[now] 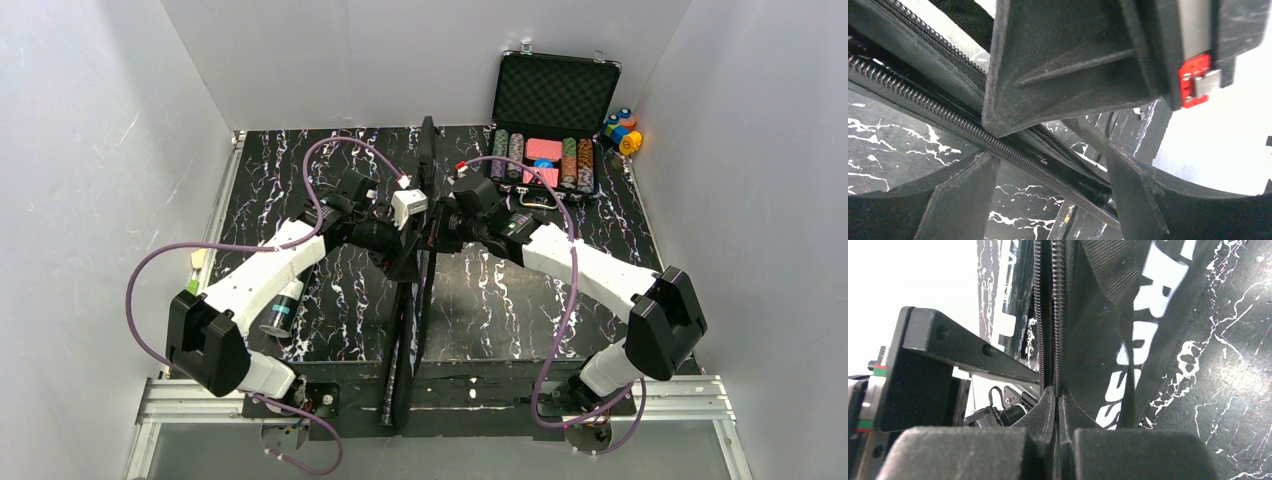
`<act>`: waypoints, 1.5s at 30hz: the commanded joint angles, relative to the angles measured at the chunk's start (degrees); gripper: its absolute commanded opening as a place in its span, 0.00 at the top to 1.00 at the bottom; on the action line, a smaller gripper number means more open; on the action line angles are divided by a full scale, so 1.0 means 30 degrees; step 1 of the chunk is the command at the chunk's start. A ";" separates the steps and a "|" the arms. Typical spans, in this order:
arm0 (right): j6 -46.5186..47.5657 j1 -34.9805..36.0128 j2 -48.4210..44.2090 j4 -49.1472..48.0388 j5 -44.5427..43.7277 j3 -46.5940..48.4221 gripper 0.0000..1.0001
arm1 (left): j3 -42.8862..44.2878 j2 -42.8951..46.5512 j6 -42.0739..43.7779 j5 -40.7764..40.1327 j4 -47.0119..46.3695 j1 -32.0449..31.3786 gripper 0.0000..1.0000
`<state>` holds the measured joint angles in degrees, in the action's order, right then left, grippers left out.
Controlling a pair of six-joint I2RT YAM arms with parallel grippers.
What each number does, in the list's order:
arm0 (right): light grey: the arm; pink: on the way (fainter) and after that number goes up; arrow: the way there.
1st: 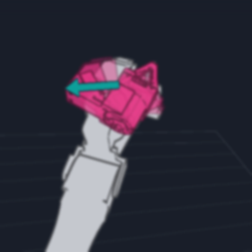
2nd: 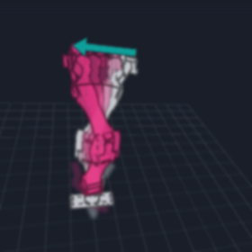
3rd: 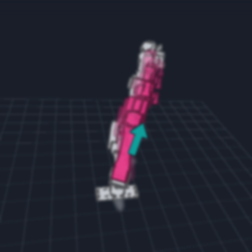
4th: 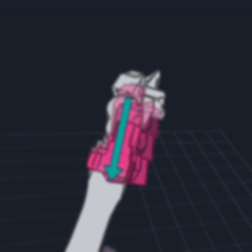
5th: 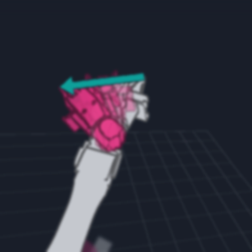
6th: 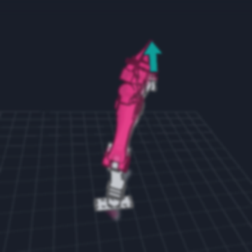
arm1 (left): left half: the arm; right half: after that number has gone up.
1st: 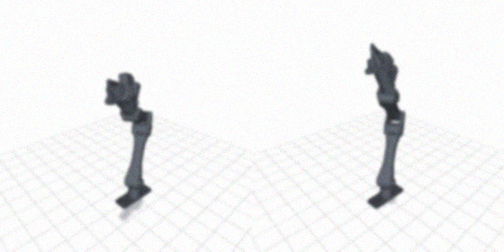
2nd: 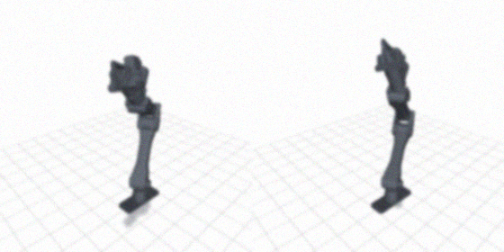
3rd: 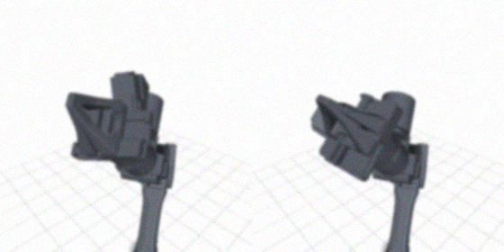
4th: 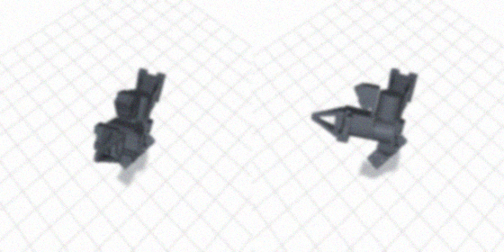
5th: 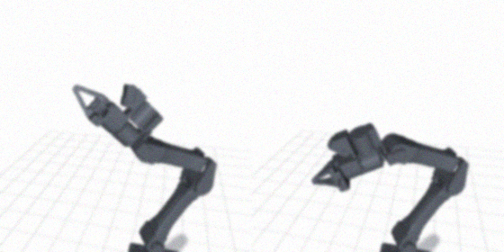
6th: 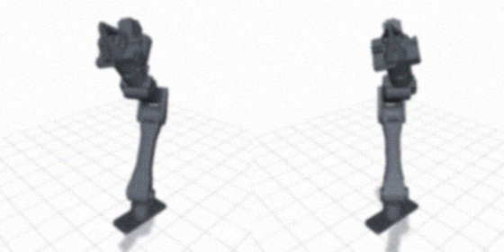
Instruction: Pack up the badminton gear
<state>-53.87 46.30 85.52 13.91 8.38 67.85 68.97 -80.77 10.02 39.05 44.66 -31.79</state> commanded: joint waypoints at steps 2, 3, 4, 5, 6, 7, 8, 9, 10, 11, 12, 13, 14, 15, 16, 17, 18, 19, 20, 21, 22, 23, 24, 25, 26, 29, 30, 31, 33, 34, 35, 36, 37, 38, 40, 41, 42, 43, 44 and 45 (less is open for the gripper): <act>-0.0604 0.0095 0.0153 -0.0563 0.0643 0.1285 0.99 | -0.0733 0.0733 -0.0208 -0.1236 -0.1002 -0.0357 0.29; -0.0723 0.0108 0.0203 -0.0572 0.0712 0.1214 0.99 | -0.0941 0.0725 -0.0462 -0.1436 -0.1291 -0.0382 0.32; -0.0844 0.0095 0.0253 -0.0657 0.0834 0.1114 0.99 | -0.1258 0.0765 -0.0648 -0.1604 -0.1569 -0.0388 0.36; -0.0977 0.0093 0.0303 -0.0749 0.0948 0.0999 0.99 | -0.1534 0.0814 -0.0836 -0.1764 -0.1893 -0.0389 0.40; -0.1118 0.0093 0.0361 -0.0830 0.1043 0.0908 0.99 | -0.1811 0.0922 -0.0980 -0.1919 -0.2219 -0.0415 0.46; -0.1238 0.0093 0.0408 -0.0939 0.1176 0.0790 0.99 | -0.2112 0.1057 -0.1189 -0.2162 -0.2817 -0.0444 0.54; -0.1370 0.0100 0.0455 -0.1018 0.1258 0.0728 0.99 | -0.2472 0.1224 -0.1343 -0.2350 -0.3224 -0.0469 0.59; -0.1493 0.0094 0.0490 -0.1054 0.1298 0.0665 0.99 | -0.2737 0.1373 -0.1476 -0.2505 -0.3517 -0.0517 0.61; -0.1625 0.0107 0.0520 -0.1036 0.1328 0.0613 0.99 | -0.2942 0.1490 -0.1617 -0.2748 -0.3773 -0.0581 0.64; -0.1726 0.0102 0.0553 -0.1056 0.1306 0.0541 0.99 | -0.3067 0.1571 -0.1796 -0.2929 -0.3933 -0.0615 0.66; -0.1801 0.0116 0.0608 -0.1095 0.1296 0.0466 0.99 | -0.3141 0.1625 -0.1968 -0.2940 -0.3997 -0.0648 0.66; -0.1869 0.0096 0.0630 -0.1144 0.1262 0.0409 0.99 | -0.3176 0.1654 -0.2041 -0.2927 -0.4016 -0.0700 0.67; -0.1958 0.0093 0.0695 -0.1139 0.1265 0.0328 0.99 | -0.3177 0.1653 -0.2072 -0.2999 -0.4041 -0.0747 0.70; -0.2017 0.0093 0.0725 -0.1150 0.1236 0.0228 0.99 | -0.3195 0.1686 -0.2098 -0.3147 -0.4069 -0.0767 0.74; -0.2061 0.0093 0.0710 -0.1129 0.1225 0.0134 0.99 | -0.3197 0.1702 -0.2068 -0.3381 -0.4080 -0.0770 0.79; -0.2121 0.0107 0.0694 -0.1024 0.1078 0.0030 0.99 | -0.3154 0.1725 -0.1999 -0.3723 -0.4082 -0.0770 0.85; -0.2099 0.0091 0.0611 -0.0846 0.0792 -0.0023 0.92 | -0.3115 0.1776 -0.1884 -0.4058 -0.4056 -0.0770 0.92; -0.2067 0.0030 0.0502 -0.0509 0.0467 -0.0048 0.84 | -0.3037 0.1819 -0.1778 -0.4341 -0.4013 -0.0770 0.97; -0.2082 -0.0080 0.0386 -0.0122 0.0137 -0.0069 0.75 | -0.2914 0.1846 -0.1647 -0.4574 -0.3908 -0.0770 1.00; -0.2069 -0.0255 0.0217 0.0117 -0.0077 -0.0171 0.69 | -0.2778 0.1883 -0.1591 -0.4761 -0.3778 -0.0770 1.00; -0.2085 -0.0515 0.0039 0.0249 -0.0169 -0.0326 0.65 | -0.2600 0.1924 -0.1558 -0.4920 -0.3630 -0.0785 1.00; -0.2153 -0.0829 -0.0097 0.0320 -0.0173 -0.0489 0.62 | -0.2456 0.1933 -0.1543 -0.5016 -0.3502 -0.0779 1.00; -0.2268 -0.1169 -0.0217 0.0326 -0.0075 -0.0674 0.60 | -0.2285 0.1893 -0.1490 -0.5212 -0.3314 -0.0834 1.00; -0.2308 -0.1512 -0.0275 0.0163 0.0102 -0.0865 0.59 | -0.1973 0.1856 -0.1432 -0.5470 -0.3092 -0.0917 1.00; -0.2401 -0.1829 -0.0275 0.0006 0.0139 -0.1047 0.58 | -0.1884 0.1862 -0.1388 -0.5620 -0.2984 -0.1005 1.00; -0.2408 -0.2667 -0.0055 -0.0383 0.0292 -0.1132 0.57 | -0.1830 0.1918 -0.1138 -0.5974 -0.2940 -0.1418 1.00; -0.2421 -0.2885 0.0052 -0.0498 0.0342 -0.1032 0.57 | -0.1837 0.1870 -0.1095 -0.6034 -0.2873 -0.1595 1.00; -0.2386 -0.3055 0.0146 -0.0557 0.0301 -0.0892 0.57 | -0.1878 0.1816 -0.1060 -0.6046 -0.2850 -0.1741 1.00; -0.2231 -0.3339 0.0296 -0.0514 0.0031 -0.0551 0.57 | -0.1940 0.1774 -0.1086 -0.5931 -0.2843 -0.1923 1.00; -0.2150 -0.3471 0.0360 -0.0504 -0.0083 -0.0396 0.56 | -0.1953 0.1731 -0.1070 -0.5839 -0.2858 -0.2017 1.00; -0.2063 -0.3674 0.0470 -0.0502 -0.0166 -0.0274 0.56 | -0.1976 0.1718 -0.1064 -0.5750 -0.2835 -0.2091 1.00; -0.2022 -0.3861 0.0583 -0.0491 -0.0206 -0.0121 0.56 | -0.1943 0.1687 -0.1016 -0.5596 -0.2831 -0.2169 1.00; -0.1970 -0.4060 0.0696 -0.0453 -0.0321 -0.0067 0.56 | -0.1931 0.1691 -0.0999 -0.5391 -0.2809 -0.2227 1.00; -0.1930 -0.4253 0.0787 -0.0460 -0.0474 -0.0097 0.56 | -0.1842 0.1691 -0.0971 -0.5288 -0.2751 -0.2256 1.00; -0.1963 -0.4681 0.0921 -0.0826 -0.0579 -0.0355 0.56 | -0.1688 0.1692 -0.0938 -0.5015 -0.2639 -0.2343 1.00; -0.2010 -0.4906 0.0936 -0.1191 -0.0576 -0.0573 0.56 | -0.1658 0.1701 -0.0887 -0.4904 -0.2579 -0.2358 1.00; -0.2099 -0.5139 0.0916 -0.1665 -0.0547 -0.0823 0.56 | -0.1628 0.1718 -0.0891 -0.4776 -0.2535 -0.2379 1.00; -0.2151 -0.5326 0.0884 -0.2215 -0.0484 -0.1085 0.56 | -0.1621 0.1731 -0.0874 -0.4643 -0.2460 -0.2392 1.00; -0.2195 -0.5554 0.0844 -0.2665 -0.0392 -0.1272 0.56 | -0.1668 0.1762 -0.0828 -0.4590 -0.2414 -0.2387 1.00; -0.2255 -0.5758 0.0769 -0.3091 -0.0216 -0.1445 0.56 | -0.1717 0.1806 -0.0807 -0.4602 -0.2387 -0.2389 1.00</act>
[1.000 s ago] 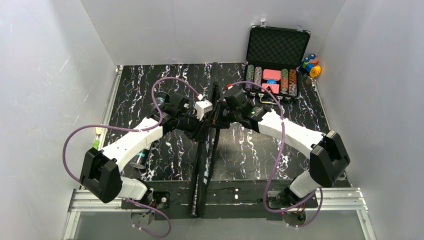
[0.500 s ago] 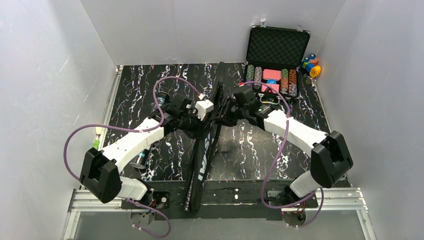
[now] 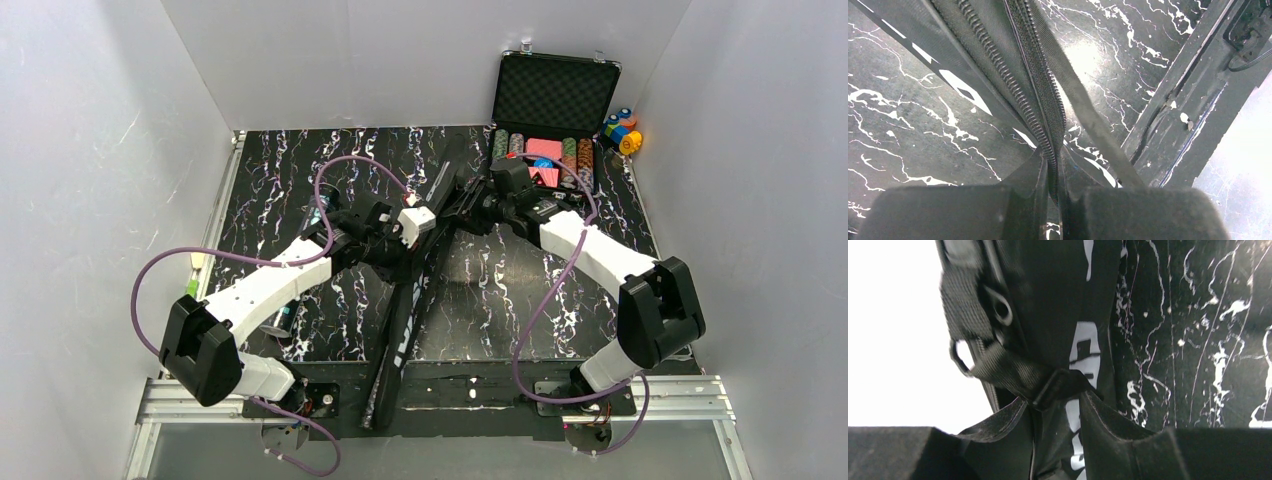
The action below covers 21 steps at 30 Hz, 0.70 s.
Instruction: Pack up the badminton gear
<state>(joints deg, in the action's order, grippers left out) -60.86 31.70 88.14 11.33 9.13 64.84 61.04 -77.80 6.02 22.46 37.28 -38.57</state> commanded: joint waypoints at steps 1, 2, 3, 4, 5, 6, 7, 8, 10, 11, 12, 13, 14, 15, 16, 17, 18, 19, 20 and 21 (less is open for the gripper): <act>0.0025 -0.1086 -0.0206 -0.2735 -0.0288 -0.0626 0.56 | 0.0819 0.0846 0.0595 0.0945 0.0083 -0.0124 1.00; -0.0033 -0.1278 -0.0329 -0.3171 -0.0156 -0.0811 0.56 | 0.0739 0.0887 0.0673 0.0998 0.0110 -0.0130 1.00; -0.0080 -0.1495 -0.0447 -0.3568 -0.0004 -0.0984 0.55 | 0.0681 0.0896 0.0737 0.1023 0.0117 -0.0128 1.00; -0.0119 -0.1641 -0.0549 -0.4026 0.0136 -0.1083 0.55 | 0.0630 0.0911 0.0753 0.1100 0.0147 -0.0149 1.00; -0.0131 -0.1772 -0.0639 -0.4219 0.0256 -0.1117 0.55 | 0.0580 0.0950 0.0784 0.1175 0.0143 -0.0159 1.00; -0.0151 -0.1881 -0.0679 -0.4375 0.0388 -0.1147 0.55 | 0.0559 0.0966 0.0803 0.1272 0.0165 -0.0160 1.00; -0.0227 -0.1997 -0.0758 -0.4519 0.0489 -0.1195 0.55 | 0.0549 0.0972 0.0801 0.1347 0.0171 -0.0153 1.00; -0.0350 -0.2099 -0.0888 -0.4841 0.0760 -0.1343 0.55 | 0.0548 0.0969 0.0794 0.1429 0.0179 -0.0171 1.00; -0.0726 -0.2302 -0.1220 -0.5790 0.1158 -0.1955 0.55 | 0.0568 0.0968 0.0802 0.1561 0.0172 -0.0156 1.00; -0.0958 -0.2372 -0.1375 -0.6311 0.1365 -0.2204 0.55 | 0.0550 0.0953 0.0831 0.1601 0.0172 -0.0167 1.00; -0.1159 -0.2431 -0.1533 -0.6702 0.1493 -0.2378 0.55 | 0.0511 0.0955 0.0830 0.1659 0.0205 -0.0169 1.00; -0.1294 -0.2479 -0.1630 -0.6886 0.1572 -0.2465 0.55 | 0.0474 0.0957 0.0882 0.1739 0.0224 -0.0154 1.00; -0.1329 -0.2544 -0.1722 -0.6935 0.1647 -0.2458 0.55 | 0.0443 0.0970 0.0899 0.1830 0.0252 -0.0156 1.00; -0.1345 -0.2592 -0.1796 -0.7003 0.1734 -0.2461 0.55 | 0.0428 0.0998 0.0916 0.1889 0.0281 -0.0167 1.00; -0.1361 -0.2686 -0.1813 -0.7074 0.1822 -0.2439 0.55 | 0.0412 0.0975 0.0947 0.1944 0.0310 -0.0154 1.00; -0.1382 -0.2775 -0.1833 -0.7072 0.1909 -0.2403 0.55 | 0.0417 0.1013 0.0955 0.2042 0.0343 -0.0162 1.00; -0.1460 -0.2859 -0.1821 -0.7082 0.2041 -0.2362 0.55 | 0.0398 0.1029 0.1007 0.2150 0.0387 -0.0172 1.00; -0.1515 -0.2950 -0.1798 -0.7087 0.2168 -0.2324 0.55 | 0.0372 0.1027 0.1036 0.2218 0.0397 -0.0191 1.00; -0.1573 -0.3024 -0.1784 -0.7066 0.2264 -0.2301 0.56 | 0.0354 0.1045 0.1079 0.2260 0.0431 -0.0175 1.00; -0.1613 -0.3106 -0.1782 -0.7082 0.2331 -0.2302 0.56 | 0.0362 0.1044 0.1100 0.2261 0.0468 -0.0188 1.00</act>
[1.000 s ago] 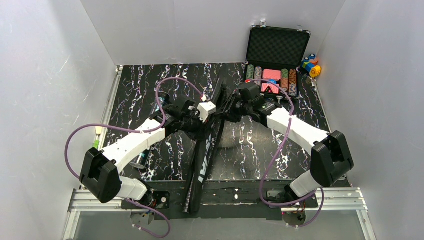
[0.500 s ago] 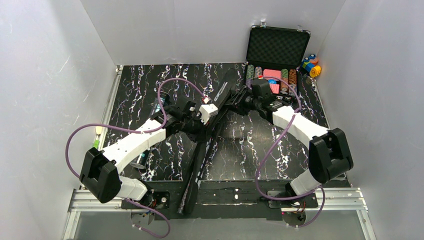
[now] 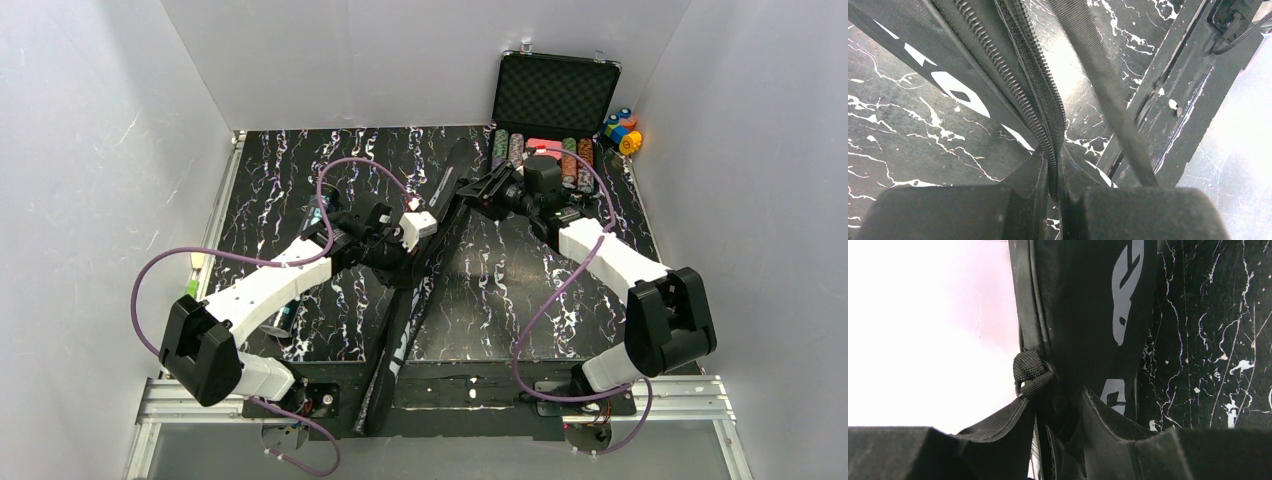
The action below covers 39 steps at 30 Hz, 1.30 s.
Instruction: Pack up the badminton gear
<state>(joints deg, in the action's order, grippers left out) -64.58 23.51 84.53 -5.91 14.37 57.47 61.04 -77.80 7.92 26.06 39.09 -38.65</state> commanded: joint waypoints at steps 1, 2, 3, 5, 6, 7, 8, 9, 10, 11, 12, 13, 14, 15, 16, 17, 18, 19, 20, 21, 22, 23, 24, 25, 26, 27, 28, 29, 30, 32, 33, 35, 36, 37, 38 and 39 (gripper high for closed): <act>-0.0387 -0.0439 -0.0580 -0.1381 0.0646 0.0186 0.56 | 0.0338 0.1040 0.0505 0.1089 -0.0114 -0.0175 1.00; -0.0374 -0.0473 -0.0580 -0.1356 0.0687 0.0245 0.56 | 0.0316 0.1072 0.0528 0.1089 -0.0089 -0.0163 1.00; -0.0339 -0.0507 -0.0554 -0.1276 0.0728 0.0300 0.56 | 0.0336 0.1080 0.0568 0.1111 -0.0078 -0.0168 1.00; -0.0265 -0.0604 -0.0493 -0.0934 0.0790 0.0476 0.57 | 0.0375 0.1057 0.0599 0.1100 -0.0008 -0.0153 1.00; -0.0161 -0.0648 -0.0554 -0.0787 0.0847 0.0520 0.57 | 0.0383 0.1056 0.0630 0.1097 0.0001 -0.0152 1.00; -0.0005 -0.0704 -0.0697 -0.0604 0.0840 0.0540 0.57 | 0.0406 0.1045 0.0635 0.1097 0.0032 -0.0152 1.00; 0.0249 -0.0763 -0.0902 -0.0208 0.0751 0.0531 0.57 | 0.0413 0.1051 0.0632 0.1046 0.0050 -0.0156 1.00; 0.0482 -0.0840 -0.1166 0.0245 0.0648 0.0578 0.57 | 0.0403 0.1085 0.0595 0.1017 0.0041 -0.0179 1.00; 0.0808 -0.0915 -0.1458 0.0682 0.0559 0.0587 0.57 | 0.0372 0.1063 0.0602 0.0963 0.0029 -0.0181 1.00; 0.1116 -0.0994 -0.1762 0.1176 0.0471 0.0610 0.57 | 0.0343 0.1086 0.0606 0.0890 0.0013 -0.0174 1.00; 0.1422 -0.1070 -0.2119 0.1546 0.0430 0.0599 0.57 | 0.0304 0.1113 0.0588 0.0826 -0.0018 -0.0170 1.00; 0.1735 -0.1116 -0.2409 0.1826 0.0480 0.0553 0.57 | 0.0283 0.1100 0.0590 0.0785 -0.0044 -0.0155 1.00; 0.2157 -0.1166 -0.2650 0.2235 0.0556 0.0580 0.56 | 0.0299 0.1072 0.0605 0.0776 -0.0051 -0.0167 1.00; 0.2515 -0.1208 -0.2834 0.2941 0.0507 0.0723 0.56 | 0.0326 0.1080 0.0566 0.0775 -0.0052 -0.0169 1.00; 0.2919 -0.1254 -0.2956 0.3868 0.0438 0.0979 0.56 | 0.0370 0.1055 0.0572 0.0745 -0.0056 -0.0155 1.00; 0.3324 -0.1264 -0.3037 0.4742 0.0291 0.1282 0.55 | 0.0386 0.1049 0.0573 0.0731 -0.0045 -0.0153 1.00; 0.3650 -0.1272 -0.3128 0.5620 0.0060 0.1583 0.55 | 0.0440 0.1029 0.0570 0.0718 -0.0036 -0.0174 1.00; 0.3877 -0.1273 -0.3257 0.6312 -0.0148 0.1749 0.54 | 0.0454 0.1027 0.0551 0.0716 -0.0035 -0.0159 1.00; 0.3986 -0.1273 -0.3456 0.6586 -0.0343 0.1689 0.54 | 0.0503 0.0965 0.0516 0.0716 -0.0035 -0.0169 1.00; 0.3916 -0.1273 -0.3612 0.6510 -0.0554 0.1462 0.54 | 0.0535 0.0942 0.0507 0.0731 -0.0020 -0.0166 1.00; 0.3837 -0.1295 -0.3738 0.6479 -0.0782 0.1254 0.54 | 0.0608 0.0917 0.0492 0.0744 -0.0008 -0.0172 1.00; 0.3761 -0.1342 -0.3794 0.6737 -0.1081 0.1188 0.54 | 0.0683 0.0889 0.0472 0.0745 0.0027 -0.0155 1.00; 0.3697 -0.1421 -0.3761 0.6848 -0.1214 0.1140 0.54 | 0.0755 0.0863 0.0465 0.0727 0.0082 -0.0153 1.00; 0.3546 -0.1522 -0.3709 0.6832 -0.1311 0.1016 0.54 | 0.0804 0.0856 0.0466 0.0703 0.0148 -0.0167 1.00; 0.3359 -0.1645 -0.3633 0.6592 -0.1217 0.0854 0.54 | 0.0847 0.0881 0.0483 0.0645 0.0167 -0.0180 1.00; 0.3222 -0.1781 -0.3484 0.6126 -0.0938 0.0585 0.55 | 0.0878 0.0910 0.0518 0.0640 0.0181 -0.0156 1.00; 0.3106 -0.1959 -0.3356 0.5610 -0.0669 0.0390 0.55 | 0.0867 0.0924 0.0533 0.0655 0.0226 -0.0153 1.00; 0.2963 -0.2117 -0.3161 0.4923 -0.0283 0.0194 0.55 | 0.0870 0.0930 0.0557 0.0657 0.0250 -0.0160 1.00; 0.2740 -0.2342 -0.2876 0.4024 0.0457 -0.0061 0.55 | 0.0899 0.0916 0.0593 0.0734 0.0268 -0.0157 1.00; 0.2126 -0.2661 -0.2487 0.1859 0.1613 -0.0592 0.55 | 0.0944 0.1012 0.0699 0.0936 0.0366 -0.0163 1.00; 0.1738 -0.2802 -0.2254 0.0756 0.2192 -0.0793 0.55 | 0.0956 0.1036 0.0728 0.1037 0.0414 -0.0132 1.00; 0.0518 -0.2979 -0.1818 -0.1371 0.3220 -0.1249 0.55 | 0.1044 0.1096 0.0789 0.1243 0.0519 -0.0142 1.00; -0.0078 -0.2999 -0.1635 -0.2413 0.3674 -0.1469 0.55 | 0.1086 0.1090 0.0813 0.1309 0.0565 -0.0133 1.00; -0.0584 -0.3005 -0.1437 -0.3404 0.4017 -0.1690 0.55 | 0.1120 0.1042 0.0801 0.1391 0.0604 -0.0113 1.00; -0.1182 -0.3017 -0.1232 -0.4355 0.4279 -0.1894 0.55 | 0.1158 0.1010 0.0796 0.1460 0.0645 -0.0096 1.00; -0.1671 -0.3022 -0.1031 -0.5588 0.4474 -0.2077 0.55 | 0.1206 0.0951 0.0813 0.1523 0.0665 -0.0098 1.00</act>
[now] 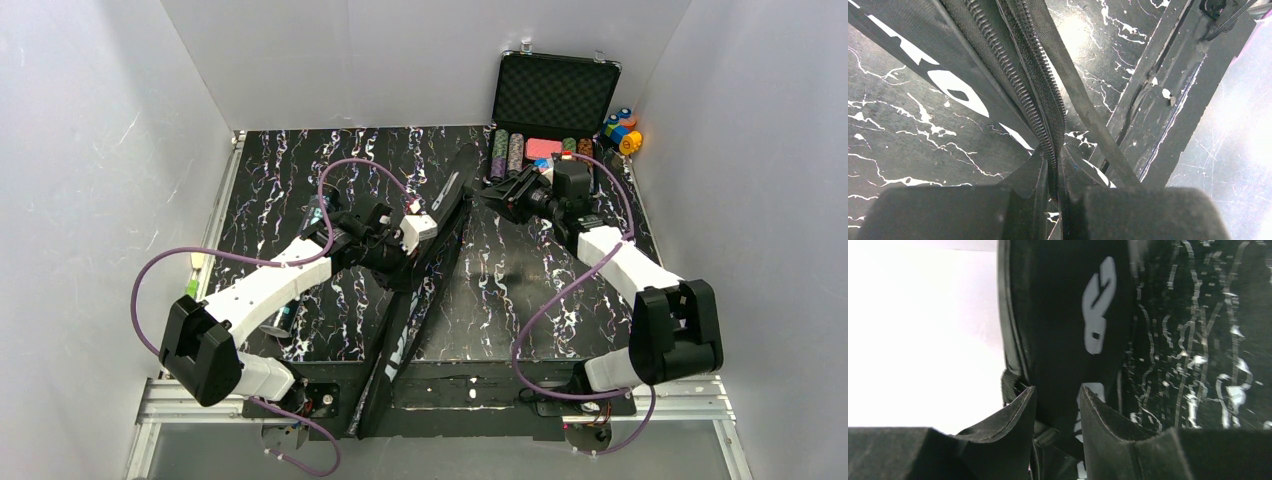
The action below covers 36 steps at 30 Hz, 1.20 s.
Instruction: Pack up the badminton gear
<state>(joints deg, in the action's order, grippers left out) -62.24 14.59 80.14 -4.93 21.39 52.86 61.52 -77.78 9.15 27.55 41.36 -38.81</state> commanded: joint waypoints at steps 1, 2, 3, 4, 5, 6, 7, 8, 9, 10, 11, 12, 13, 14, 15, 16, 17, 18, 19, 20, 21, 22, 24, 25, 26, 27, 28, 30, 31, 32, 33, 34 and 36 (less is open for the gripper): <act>-0.2819 -0.0043 0.0598 -0.6527 0.2203 -0.0701 0.55 | 0.1092 0.0907 0.0393 0.1087 -0.0068 -0.0043 1.00; -0.3121 -0.0057 0.0750 -0.7007 0.2252 -0.0776 0.55 | 0.1164 0.0848 0.0383 0.1086 -0.0050 -0.0043 1.00; -0.3350 -0.0058 0.0916 -0.7411 0.2309 -0.0810 0.55 | 0.1232 0.0808 0.0383 0.1098 0.0007 -0.0047 1.00; -0.3525 -0.0044 0.1090 -0.7615 0.2415 -0.0720 0.55 | 0.1280 0.0759 0.0405 0.1074 0.0010 -0.0047 1.00; -0.3689 -0.0042 0.1269 -0.7663 0.2523 -0.0629 0.56 | 0.1341 0.0698 0.0400 0.1027 0.0047 -0.0043 1.00; -0.3827 -0.0056 0.1427 -0.7826 0.2603 -0.0617 0.56 | 0.1371 0.0686 0.0407 0.1003 0.0045 -0.0065 1.00; -0.3921 -0.0036 0.1535 -0.7934 0.2639 -0.0627 0.57 | 0.1404 0.0659 0.0412 0.0989 0.0041 -0.0068 1.00; -0.4010 -0.0052 0.1607 -0.7992 0.2654 -0.0698 0.58 | 0.1434 0.0619 0.0430 0.0983 0.0040 -0.0053 1.00; -0.4102 -0.0047 0.1678 -0.8083 0.2682 -0.0776 0.60 | 0.1441 0.0607 0.0425 0.0961 0.0047 -0.0062 1.00; -0.4164 -0.0057 0.1709 -0.8150 0.2696 -0.0852 0.61 | 0.1440 0.0580 0.0436 0.0932 0.0041 -0.0060 1.00; -0.4223 -0.0051 0.1742 -0.8224 0.2712 -0.0923 0.63 | 0.1424 0.0569 0.0415 0.0903 0.0040 -0.0045 1.00; -0.4304 -0.0047 0.1812 -0.8328 0.2762 -0.1061 0.65 | 0.1421 0.0535 0.0420 0.0866 0.0014 -0.0047 1.00; -0.4439 -0.0057 0.1858 -0.8517 0.2834 -0.1155 0.68 | 0.1436 0.0545 0.0435 0.0803 -0.0003 -0.0047 1.00; -0.4595 -0.0044 0.1915 -0.8757 0.2880 -0.1295 0.71 | 0.1445 0.0518 0.0426 0.0729 -0.0031 -0.0069 1.00; -0.4816 -0.0038 0.1951 -0.8897 0.2933 -0.1415 0.72 | 0.1464 0.0517 0.0410 0.0658 -0.0020 -0.0050 1.00; -0.4916 -0.0049 0.1981 -0.9031 0.2995 -0.1506 0.73 | 0.1471 0.0499 0.0423 0.0612 -0.0004 -0.0062 1.00; -0.5042 -0.0035 0.1956 -0.9118 0.3054 -0.1617 0.73 | 0.1501 0.0500 0.0414 0.0559 -0.0009 -0.0027 1.00; -0.5139 -0.0037 0.1920 -0.9213 0.3087 -0.1751 0.73 | 0.1512 0.0497 0.0412 0.0545 -0.0003 -0.0015 1.00; -0.5242 -0.0038 0.1827 -0.9312 0.3120 -0.1944 0.73 | 0.1491 0.0522 0.0409 0.0543 -0.0042 -0.0028 1.00; -0.5365 -0.0034 0.1702 -0.9453 0.3124 -0.2144 0.73 | 0.1478 0.0529 0.0360 0.0506 -0.0065 -0.0019 1.00; -0.5439 -0.0030 0.1544 -0.9573 0.3150 -0.2392 0.73 | 0.1447 0.0515 0.0351 0.0505 -0.0098 -0.0003 1.00; -0.5496 -0.0044 0.1359 -0.9614 0.3154 -0.2614 0.73 | 0.1399 0.0517 0.0306 0.0487 -0.0127 0.0010 1.00; -0.5360 -0.0029 0.0959 -0.9369 0.3194 -0.3010 0.72 | 0.1365 0.0523 0.0132 0.0469 -0.0220 0.0105 1.00; -0.5230 -0.0029 0.0733 -0.9087 0.3189 -0.3190 0.69 | 0.1359 0.0514 -0.0021 0.0478 -0.0286 0.0206 1.00; -0.5096 -0.0029 0.0536 -0.8773 0.3158 -0.3347 0.67 | 0.1355 0.0550 -0.0155 0.0520 -0.0363 0.0300 1.00; -0.5003 -0.0029 0.0343 -0.8639 0.3114 -0.3502 0.65 | 0.1384 0.0529 -0.0278 0.0632 -0.0380 0.0500 1.00; -0.4932 -0.0055 0.0173 -0.8600 0.3065 -0.3708 0.64 | 0.1394 0.0533 -0.0395 0.0766 -0.0393 0.0618 1.00; -0.4827 -0.0098 -0.0119 -0.8444 0.2929 -0.3960 0.62 | 0.1458 0.0553 -0.0588 0.1095 -0.0395 0.0860 1.00; -0.4823 -0.0162 -0.0251 -0.8356 0.2921 -0.4055 0.60 | 0.1503 0.0544 -0.0661 0.1264 -0.0344 0.0934 1.00; -0.4807 -0.0236 -0.0400 -0.8323 0.2905 -0.4151 0.58 | 0.1501 0.0572 -0.0674 0.1409 -0.0283 0.0977 1.00; -0.4820 -0.0326 -0.0532 -0.8293 0.2866 -0.4273 0.57 | 0.1482 0.0616 -0.0690 0.1508 -0.0257 0.1004 1.00; -0.4829 -0.0436 -0.0677 -0.8271 0.2836 -0.4336 0.57 | 0.1469 0.0676 -0.0681 0.1557 -0.0220 0.1011 1.00; -0.4876 -0.0600 -0.0952 -0.8258 0.2817 -0.4470 0.57 | 0.1427 0.0733 -0.0689 0.1637 -0.0172 0.1074 1.00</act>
<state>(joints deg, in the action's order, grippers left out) -77.78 13.50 80.05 -29.65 28.56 40.40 62.72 -77.80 7.60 29.28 44.53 -36.23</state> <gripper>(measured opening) 0.429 0.043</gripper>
